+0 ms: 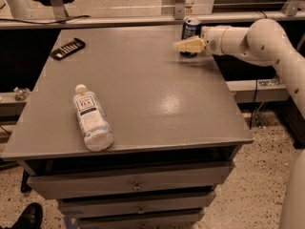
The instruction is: Move pepsi can near blue plastic bottle
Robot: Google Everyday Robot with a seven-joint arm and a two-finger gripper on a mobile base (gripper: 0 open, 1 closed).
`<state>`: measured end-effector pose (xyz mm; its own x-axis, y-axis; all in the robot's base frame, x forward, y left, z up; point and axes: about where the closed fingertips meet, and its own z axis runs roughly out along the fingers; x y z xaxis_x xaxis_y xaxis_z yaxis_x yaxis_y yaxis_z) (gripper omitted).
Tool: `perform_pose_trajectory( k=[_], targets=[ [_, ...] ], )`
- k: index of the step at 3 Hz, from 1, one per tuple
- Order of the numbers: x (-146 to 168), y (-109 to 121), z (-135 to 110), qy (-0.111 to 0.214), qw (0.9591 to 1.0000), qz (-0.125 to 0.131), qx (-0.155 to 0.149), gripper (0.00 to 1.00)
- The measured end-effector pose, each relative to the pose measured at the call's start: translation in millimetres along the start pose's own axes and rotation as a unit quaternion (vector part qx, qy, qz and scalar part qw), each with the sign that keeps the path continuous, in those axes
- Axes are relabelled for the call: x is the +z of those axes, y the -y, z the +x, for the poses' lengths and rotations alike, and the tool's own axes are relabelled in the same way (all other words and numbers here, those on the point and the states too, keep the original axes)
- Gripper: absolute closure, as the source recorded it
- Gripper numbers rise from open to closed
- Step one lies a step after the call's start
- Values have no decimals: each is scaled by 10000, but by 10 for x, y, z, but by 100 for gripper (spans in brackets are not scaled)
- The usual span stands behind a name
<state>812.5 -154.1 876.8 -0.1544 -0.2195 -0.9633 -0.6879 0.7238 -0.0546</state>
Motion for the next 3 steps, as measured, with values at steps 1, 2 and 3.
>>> perform_pose_trajectory(
  k=[1, 2, 3],
  targets=[
    [-5, 3, 39, -13, 10000, 33, 43, 41],
    [-94, -19, 57, -29, 9999, 75, 80, 64],
    [-220, -130, -81, 69, 9999, -11, 92, 87]
  ],
)
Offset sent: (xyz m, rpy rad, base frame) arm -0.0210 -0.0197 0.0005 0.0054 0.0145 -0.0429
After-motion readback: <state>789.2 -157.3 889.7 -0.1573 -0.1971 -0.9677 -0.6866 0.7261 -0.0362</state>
